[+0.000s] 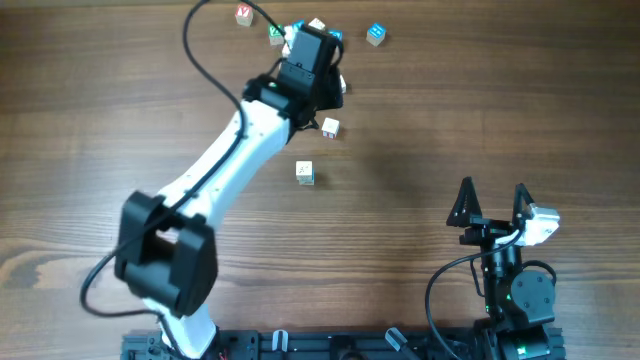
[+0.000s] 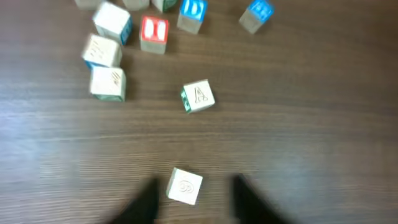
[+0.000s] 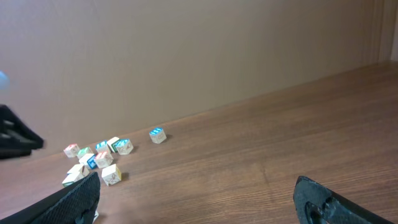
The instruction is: Form a tower
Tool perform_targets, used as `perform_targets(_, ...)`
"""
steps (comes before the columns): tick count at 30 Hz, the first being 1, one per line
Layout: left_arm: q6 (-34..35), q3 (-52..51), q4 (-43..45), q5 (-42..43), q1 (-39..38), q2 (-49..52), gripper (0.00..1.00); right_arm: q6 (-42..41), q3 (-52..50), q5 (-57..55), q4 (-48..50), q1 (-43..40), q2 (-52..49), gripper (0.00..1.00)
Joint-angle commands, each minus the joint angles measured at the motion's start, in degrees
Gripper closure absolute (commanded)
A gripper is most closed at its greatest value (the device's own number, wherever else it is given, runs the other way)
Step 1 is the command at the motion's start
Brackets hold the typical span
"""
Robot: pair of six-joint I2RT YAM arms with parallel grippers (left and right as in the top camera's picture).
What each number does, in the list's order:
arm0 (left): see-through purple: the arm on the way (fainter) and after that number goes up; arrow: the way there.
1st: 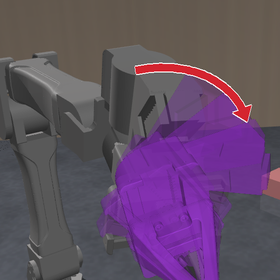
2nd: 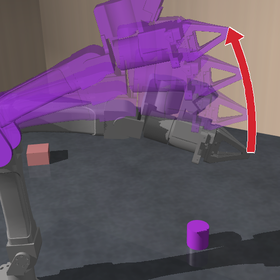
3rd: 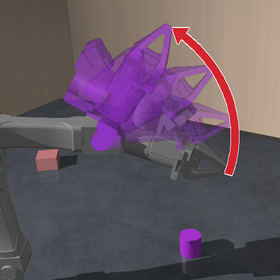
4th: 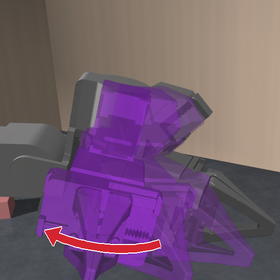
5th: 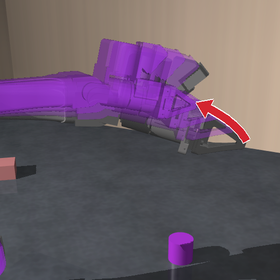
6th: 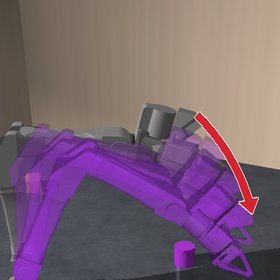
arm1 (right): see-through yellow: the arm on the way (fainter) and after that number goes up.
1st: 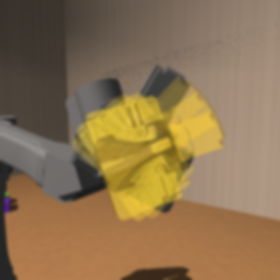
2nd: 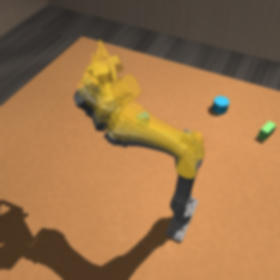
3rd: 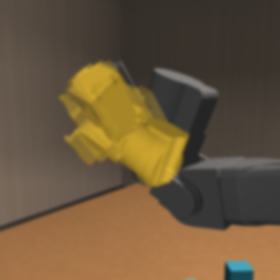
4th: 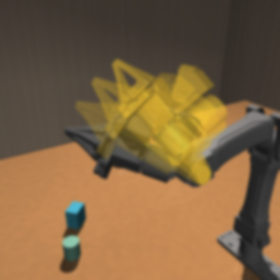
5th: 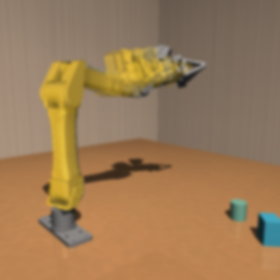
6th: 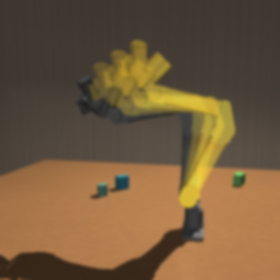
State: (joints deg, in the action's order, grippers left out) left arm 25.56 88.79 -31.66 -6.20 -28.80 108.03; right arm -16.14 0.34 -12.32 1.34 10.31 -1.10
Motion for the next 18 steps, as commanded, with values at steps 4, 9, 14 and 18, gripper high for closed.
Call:
perform_targets(4,-1.5,0.1,0.4,-0.5,-1.9,12.9,0.35,1.0,0.0,-0.8,0.2,-0.2,0.3,0.0)
perform_targets(9,-4.2,0.1,1.3,-0.3,-2.0,15.4,0.45,1.0,0.0,-0.8,0.2,-0.2,0.3,0.0)
perform_targets(14,-4.2,0.0,1.2,-0.3,-2.0,15.5,0.57,1.0,0.0,-0.8,0.2,-0.2,0.3,0.0)
perform_targets(18,-4.2,0.0,0.6,-0.3,-2.1,15.5,0.54,1.0,0.0,-0.8,0.2,-0.2,0.3,0.0)
